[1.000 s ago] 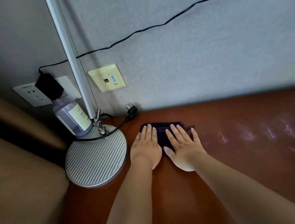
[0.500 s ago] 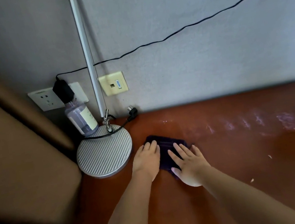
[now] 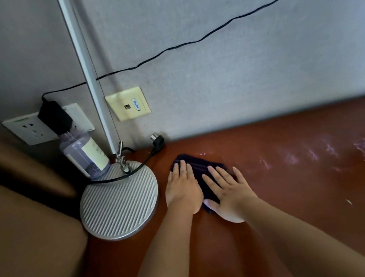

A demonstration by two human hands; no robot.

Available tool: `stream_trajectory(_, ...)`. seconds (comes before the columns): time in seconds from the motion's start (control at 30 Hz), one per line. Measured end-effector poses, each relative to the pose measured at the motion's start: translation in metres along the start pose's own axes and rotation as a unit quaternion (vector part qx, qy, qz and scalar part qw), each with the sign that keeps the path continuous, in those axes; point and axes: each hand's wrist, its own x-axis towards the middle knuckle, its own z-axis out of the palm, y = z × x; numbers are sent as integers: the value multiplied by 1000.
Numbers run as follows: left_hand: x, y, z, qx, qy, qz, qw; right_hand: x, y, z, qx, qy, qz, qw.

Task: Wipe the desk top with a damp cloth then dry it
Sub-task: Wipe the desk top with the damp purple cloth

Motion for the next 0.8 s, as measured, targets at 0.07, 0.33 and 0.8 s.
stream_trajectory(0.07, 13, -3, -6, 10, 1, 11, 1000, 11, 2, -3, 14, 6, 4, 1000)
stream_trajectory(0.33, 65, -10, -28, 32, 2, 89, 996, 42, 13, -10, 50, 32, 49, 997)
stream_trajectory(0.8, 50, -15, -15, 70, 37, 80, 994, 38, 5, -13, 67, 19, 55, 996)
